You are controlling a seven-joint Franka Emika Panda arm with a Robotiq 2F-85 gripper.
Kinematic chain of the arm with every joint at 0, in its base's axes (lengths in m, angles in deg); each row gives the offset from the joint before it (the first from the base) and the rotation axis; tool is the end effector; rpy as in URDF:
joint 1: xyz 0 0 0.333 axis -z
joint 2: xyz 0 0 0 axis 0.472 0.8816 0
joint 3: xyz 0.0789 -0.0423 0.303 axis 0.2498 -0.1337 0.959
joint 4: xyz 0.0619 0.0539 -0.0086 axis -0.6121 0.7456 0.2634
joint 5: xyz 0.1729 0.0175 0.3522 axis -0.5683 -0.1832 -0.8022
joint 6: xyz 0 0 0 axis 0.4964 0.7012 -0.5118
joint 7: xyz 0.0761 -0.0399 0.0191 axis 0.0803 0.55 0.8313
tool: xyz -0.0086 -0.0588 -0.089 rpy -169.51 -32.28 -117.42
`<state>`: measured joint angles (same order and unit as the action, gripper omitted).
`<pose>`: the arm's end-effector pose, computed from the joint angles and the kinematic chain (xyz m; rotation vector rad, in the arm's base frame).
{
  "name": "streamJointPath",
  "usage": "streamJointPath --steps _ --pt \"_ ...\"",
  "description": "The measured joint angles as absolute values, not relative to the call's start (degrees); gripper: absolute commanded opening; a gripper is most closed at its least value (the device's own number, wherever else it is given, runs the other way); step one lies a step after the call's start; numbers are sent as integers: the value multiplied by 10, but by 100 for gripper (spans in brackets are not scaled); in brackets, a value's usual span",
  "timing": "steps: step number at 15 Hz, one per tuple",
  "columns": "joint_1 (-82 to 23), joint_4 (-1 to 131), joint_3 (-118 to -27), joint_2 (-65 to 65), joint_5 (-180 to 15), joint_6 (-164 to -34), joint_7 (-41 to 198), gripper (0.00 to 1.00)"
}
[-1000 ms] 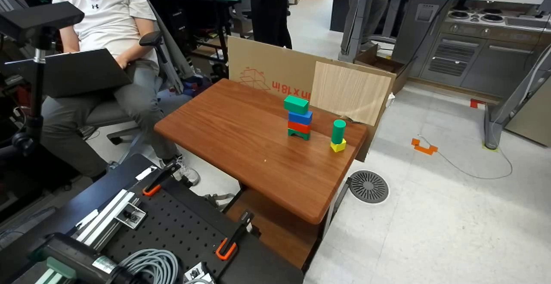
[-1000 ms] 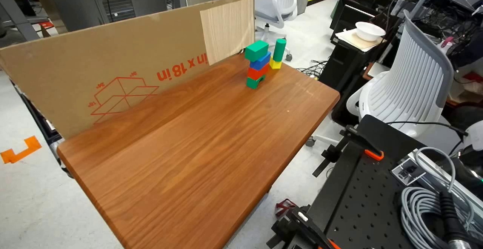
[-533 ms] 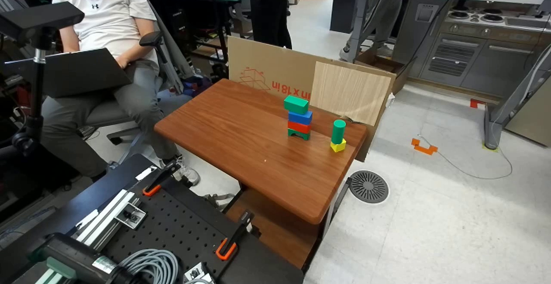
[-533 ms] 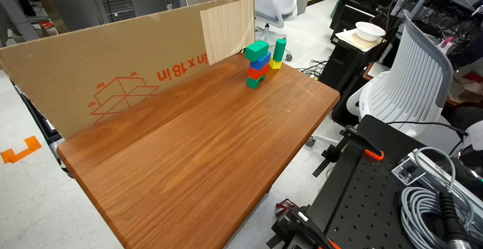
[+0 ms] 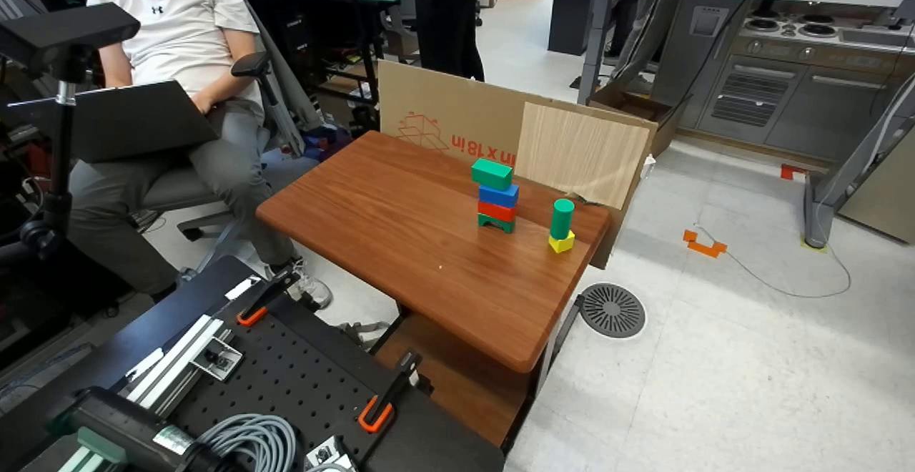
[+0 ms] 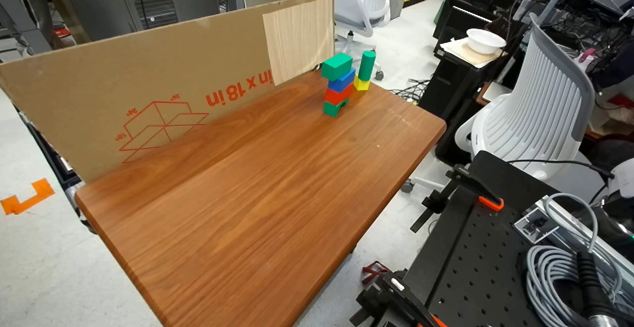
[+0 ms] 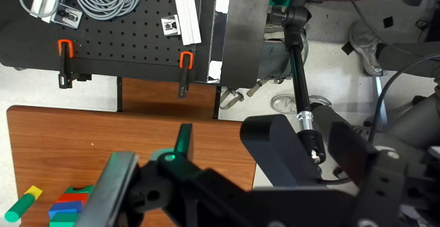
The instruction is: Remove the green cylindrical block from the top of the yellow block and put it on the table.
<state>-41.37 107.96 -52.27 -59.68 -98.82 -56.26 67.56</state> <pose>0.2626 0.2005 0.5668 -3.0971 -0.2372 0.0632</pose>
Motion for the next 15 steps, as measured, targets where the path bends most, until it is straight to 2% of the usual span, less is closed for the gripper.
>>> streamJointPath --steps 11,15 --pt "-373 1081 -537 -592 -981 -570 679 100" --pt "-329 1090 -573 -575 -958 -630 695 100"
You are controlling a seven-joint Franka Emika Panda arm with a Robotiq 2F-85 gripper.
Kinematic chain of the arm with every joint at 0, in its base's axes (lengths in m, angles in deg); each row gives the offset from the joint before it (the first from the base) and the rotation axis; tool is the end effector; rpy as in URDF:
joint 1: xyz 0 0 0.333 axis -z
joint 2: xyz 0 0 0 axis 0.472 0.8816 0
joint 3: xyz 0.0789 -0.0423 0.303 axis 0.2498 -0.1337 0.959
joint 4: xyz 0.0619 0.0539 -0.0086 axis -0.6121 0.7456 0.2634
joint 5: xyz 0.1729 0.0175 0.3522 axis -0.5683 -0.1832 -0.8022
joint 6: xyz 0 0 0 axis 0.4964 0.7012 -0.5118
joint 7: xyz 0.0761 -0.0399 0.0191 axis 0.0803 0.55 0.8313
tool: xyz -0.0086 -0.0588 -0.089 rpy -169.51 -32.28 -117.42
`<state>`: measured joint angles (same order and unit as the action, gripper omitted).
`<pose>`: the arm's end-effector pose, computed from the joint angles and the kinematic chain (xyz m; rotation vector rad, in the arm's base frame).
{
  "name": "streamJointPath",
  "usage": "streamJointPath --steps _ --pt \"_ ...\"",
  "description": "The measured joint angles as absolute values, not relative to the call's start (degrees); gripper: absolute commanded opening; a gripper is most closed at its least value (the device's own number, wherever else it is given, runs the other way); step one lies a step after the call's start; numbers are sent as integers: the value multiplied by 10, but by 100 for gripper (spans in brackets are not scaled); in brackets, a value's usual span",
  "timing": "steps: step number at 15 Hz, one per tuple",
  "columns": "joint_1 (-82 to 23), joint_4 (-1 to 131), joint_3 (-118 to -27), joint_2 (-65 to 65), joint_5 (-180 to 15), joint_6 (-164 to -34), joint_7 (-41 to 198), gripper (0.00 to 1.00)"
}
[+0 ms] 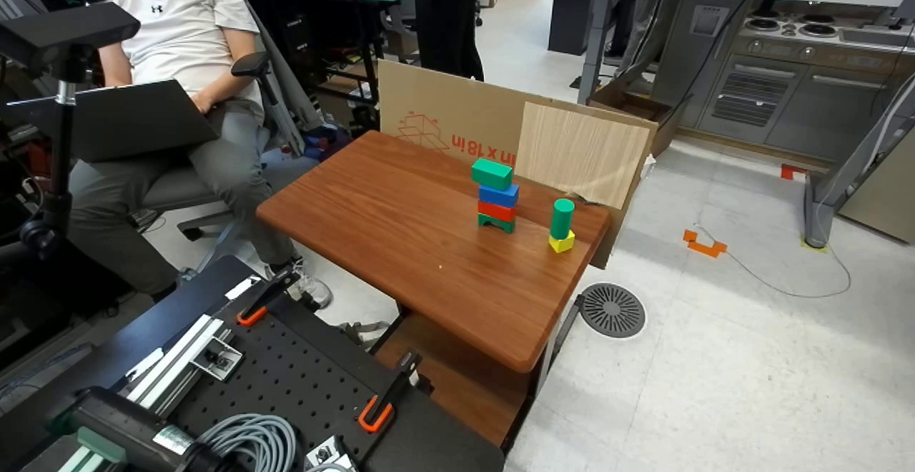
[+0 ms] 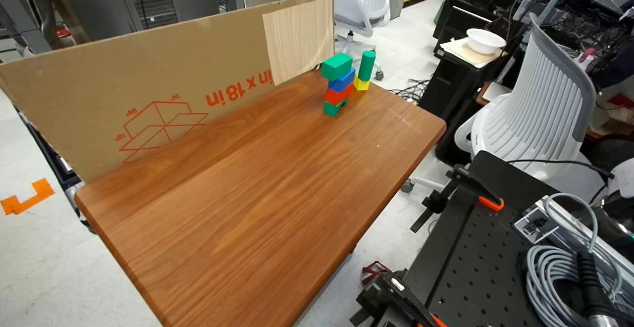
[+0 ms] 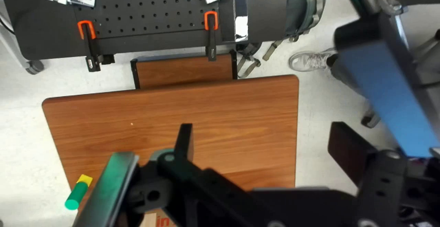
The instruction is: Remove the green cylindrical block from the top of the yellow block and put it on the table.
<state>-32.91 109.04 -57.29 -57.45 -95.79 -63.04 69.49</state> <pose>0.3216 0.1228 0.5626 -3.0747 0.0448 -0.0470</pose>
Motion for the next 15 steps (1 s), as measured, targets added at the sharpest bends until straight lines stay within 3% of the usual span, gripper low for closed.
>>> streamJointPath --steps 8,15 --pt "-245 1112 -636 -429 -893 -808 697 100" --pt "-233 1109 -648 -306 -887 -949 621 100"
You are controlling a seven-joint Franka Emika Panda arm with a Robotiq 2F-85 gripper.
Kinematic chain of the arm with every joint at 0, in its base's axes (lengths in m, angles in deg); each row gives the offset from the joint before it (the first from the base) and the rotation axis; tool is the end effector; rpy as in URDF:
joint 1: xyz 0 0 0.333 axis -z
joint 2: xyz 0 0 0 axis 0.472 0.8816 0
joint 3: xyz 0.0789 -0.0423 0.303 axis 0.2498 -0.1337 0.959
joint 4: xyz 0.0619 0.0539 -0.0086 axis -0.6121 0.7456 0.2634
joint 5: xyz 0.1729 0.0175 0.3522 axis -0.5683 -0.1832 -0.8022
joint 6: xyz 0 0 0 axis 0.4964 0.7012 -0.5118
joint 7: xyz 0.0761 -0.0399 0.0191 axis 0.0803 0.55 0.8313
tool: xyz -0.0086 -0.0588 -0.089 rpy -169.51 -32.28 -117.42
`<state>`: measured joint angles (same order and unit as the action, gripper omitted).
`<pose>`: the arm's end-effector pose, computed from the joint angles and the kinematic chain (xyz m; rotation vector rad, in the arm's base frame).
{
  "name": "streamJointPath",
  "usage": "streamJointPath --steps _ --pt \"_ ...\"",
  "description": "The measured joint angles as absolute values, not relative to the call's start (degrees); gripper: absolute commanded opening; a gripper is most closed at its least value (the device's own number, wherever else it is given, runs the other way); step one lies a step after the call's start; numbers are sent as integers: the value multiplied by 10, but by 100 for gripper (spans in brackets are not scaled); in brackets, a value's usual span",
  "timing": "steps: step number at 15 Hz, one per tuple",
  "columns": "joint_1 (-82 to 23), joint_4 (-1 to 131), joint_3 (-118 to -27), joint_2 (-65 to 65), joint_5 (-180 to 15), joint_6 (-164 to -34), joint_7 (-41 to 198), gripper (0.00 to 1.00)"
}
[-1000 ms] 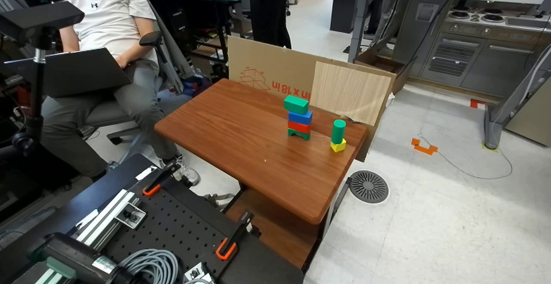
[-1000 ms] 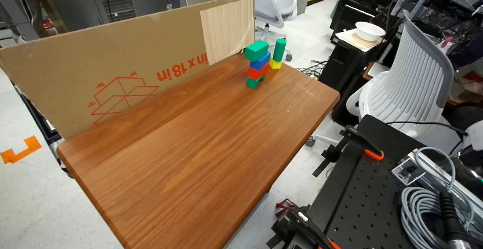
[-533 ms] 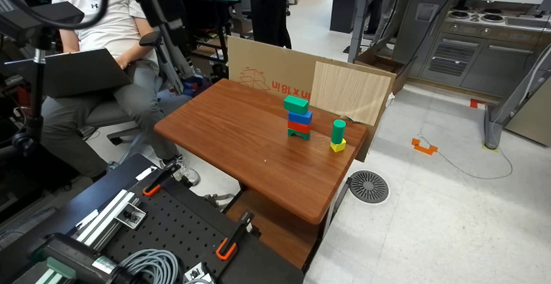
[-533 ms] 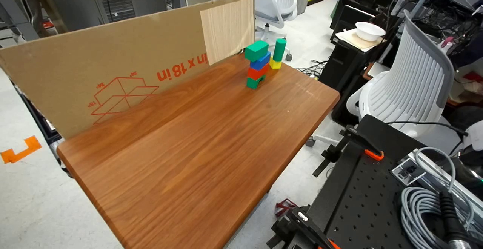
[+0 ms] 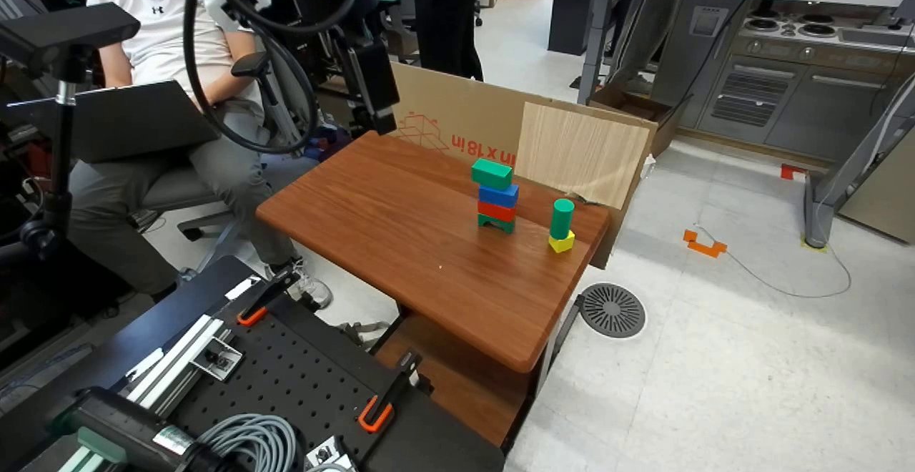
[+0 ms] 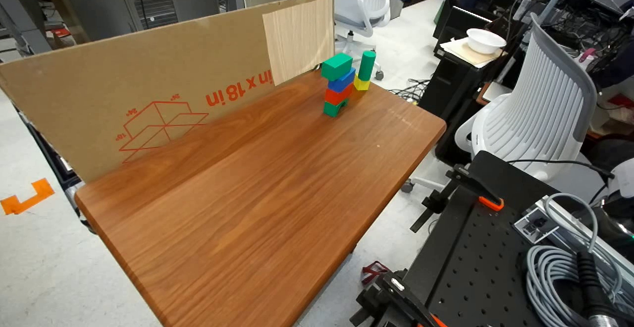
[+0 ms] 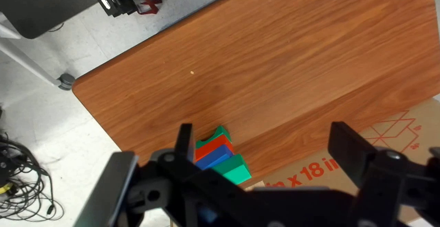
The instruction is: Remove the green cylindrical block from the top of the yellow block and put it on the table.
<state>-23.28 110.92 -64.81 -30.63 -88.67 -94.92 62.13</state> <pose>0.4654 -0.0089 0.4144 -3.0162 0.6547 -0.1563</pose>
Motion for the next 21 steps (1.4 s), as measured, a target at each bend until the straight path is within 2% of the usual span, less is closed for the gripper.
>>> streamJointPath --steps 13,21 --pt "-215 991 -727 -110 -855 -964 513 100" --pt "-208 875 -770 -2 -880 -968 553 100"
